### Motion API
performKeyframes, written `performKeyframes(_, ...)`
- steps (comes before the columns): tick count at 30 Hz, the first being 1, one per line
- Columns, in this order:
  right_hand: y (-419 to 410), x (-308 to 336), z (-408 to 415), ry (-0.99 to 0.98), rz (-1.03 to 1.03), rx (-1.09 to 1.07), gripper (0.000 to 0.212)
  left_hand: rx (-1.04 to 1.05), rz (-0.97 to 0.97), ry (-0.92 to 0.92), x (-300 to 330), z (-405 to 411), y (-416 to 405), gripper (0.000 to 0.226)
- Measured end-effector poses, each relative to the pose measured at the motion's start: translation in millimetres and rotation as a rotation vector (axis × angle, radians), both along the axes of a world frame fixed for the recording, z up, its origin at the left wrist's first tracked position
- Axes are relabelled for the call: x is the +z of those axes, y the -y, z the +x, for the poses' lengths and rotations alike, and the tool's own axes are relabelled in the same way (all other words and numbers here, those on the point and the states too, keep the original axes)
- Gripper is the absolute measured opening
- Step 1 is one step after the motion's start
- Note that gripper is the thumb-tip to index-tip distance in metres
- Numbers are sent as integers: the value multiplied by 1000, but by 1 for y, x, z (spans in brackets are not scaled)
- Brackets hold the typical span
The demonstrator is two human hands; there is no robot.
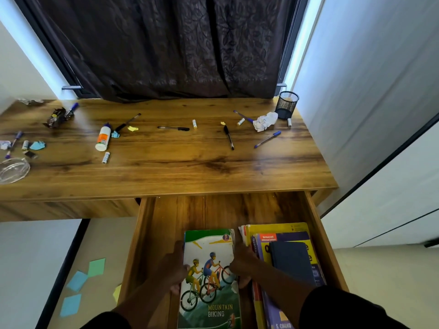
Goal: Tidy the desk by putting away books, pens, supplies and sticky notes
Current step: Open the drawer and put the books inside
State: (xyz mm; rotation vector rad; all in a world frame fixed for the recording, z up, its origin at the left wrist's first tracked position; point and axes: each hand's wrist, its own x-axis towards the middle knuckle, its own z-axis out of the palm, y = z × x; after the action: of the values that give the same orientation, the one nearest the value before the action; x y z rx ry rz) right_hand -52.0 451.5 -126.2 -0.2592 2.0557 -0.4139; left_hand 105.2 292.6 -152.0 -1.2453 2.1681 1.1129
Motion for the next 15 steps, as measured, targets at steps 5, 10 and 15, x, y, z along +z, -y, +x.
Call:
performKeyframes(5, 0, 3, -3, 31, 27, 2, 83, -59, -27, -17, -2, -2, 7, 86)
performKeyframes(10, 3, 4, -5, -6, 40, 93, 75, -23, -16, -8, -7, -5, 11, 75)
performKeyframes(15, 2, 1, -8, -5, 41, 114, 69, -25, -28, 53, -11, -10, 12, 72)
